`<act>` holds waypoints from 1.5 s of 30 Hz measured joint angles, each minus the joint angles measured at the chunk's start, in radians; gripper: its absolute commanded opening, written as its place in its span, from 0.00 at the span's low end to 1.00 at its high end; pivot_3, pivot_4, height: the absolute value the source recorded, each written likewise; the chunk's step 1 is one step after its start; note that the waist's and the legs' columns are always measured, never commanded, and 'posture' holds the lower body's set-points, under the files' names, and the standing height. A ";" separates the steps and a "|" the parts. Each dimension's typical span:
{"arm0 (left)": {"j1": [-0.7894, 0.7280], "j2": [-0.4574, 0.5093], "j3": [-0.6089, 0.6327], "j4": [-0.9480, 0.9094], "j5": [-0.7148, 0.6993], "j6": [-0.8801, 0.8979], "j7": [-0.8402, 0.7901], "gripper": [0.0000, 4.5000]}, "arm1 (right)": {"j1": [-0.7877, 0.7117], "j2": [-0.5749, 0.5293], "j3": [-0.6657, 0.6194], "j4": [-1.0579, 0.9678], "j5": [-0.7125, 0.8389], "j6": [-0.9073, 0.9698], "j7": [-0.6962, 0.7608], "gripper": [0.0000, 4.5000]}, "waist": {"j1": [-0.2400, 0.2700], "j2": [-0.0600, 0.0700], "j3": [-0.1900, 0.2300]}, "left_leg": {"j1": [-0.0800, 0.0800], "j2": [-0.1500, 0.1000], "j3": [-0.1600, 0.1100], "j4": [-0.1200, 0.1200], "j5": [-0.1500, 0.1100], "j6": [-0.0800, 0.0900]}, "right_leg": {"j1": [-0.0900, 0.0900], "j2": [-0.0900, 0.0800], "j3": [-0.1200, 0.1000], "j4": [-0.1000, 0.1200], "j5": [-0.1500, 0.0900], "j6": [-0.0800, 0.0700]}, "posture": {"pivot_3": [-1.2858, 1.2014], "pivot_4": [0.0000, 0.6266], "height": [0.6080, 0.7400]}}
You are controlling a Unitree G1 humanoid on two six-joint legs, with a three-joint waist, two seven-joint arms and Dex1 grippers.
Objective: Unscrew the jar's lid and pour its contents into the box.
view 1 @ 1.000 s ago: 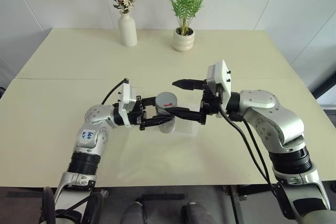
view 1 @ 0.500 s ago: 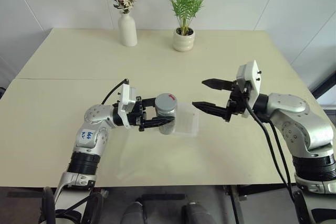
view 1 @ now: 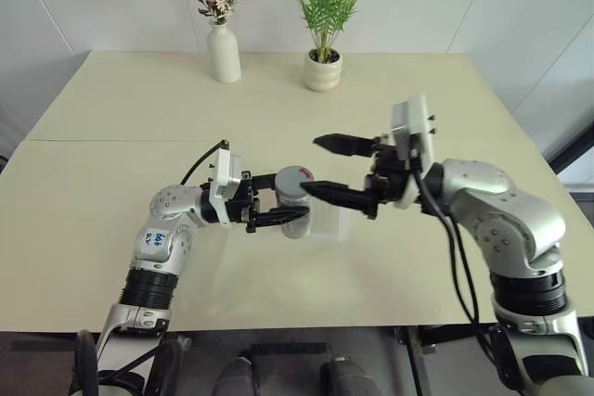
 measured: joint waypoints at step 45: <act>0.000 0.000 -0.001 -0.002 0.001 0.011 0.019 0.54 | -0.012 0.017 0.074 0.080 -0.144 -0.057 0.015 0.98 | -0.001 0.000 0.000 | 0.000 0.000 0.000 0.002 0.000 0.001 | 0.000 0.000 0.000 0.002 0.000 0.000 | 0.52 0.24 1.00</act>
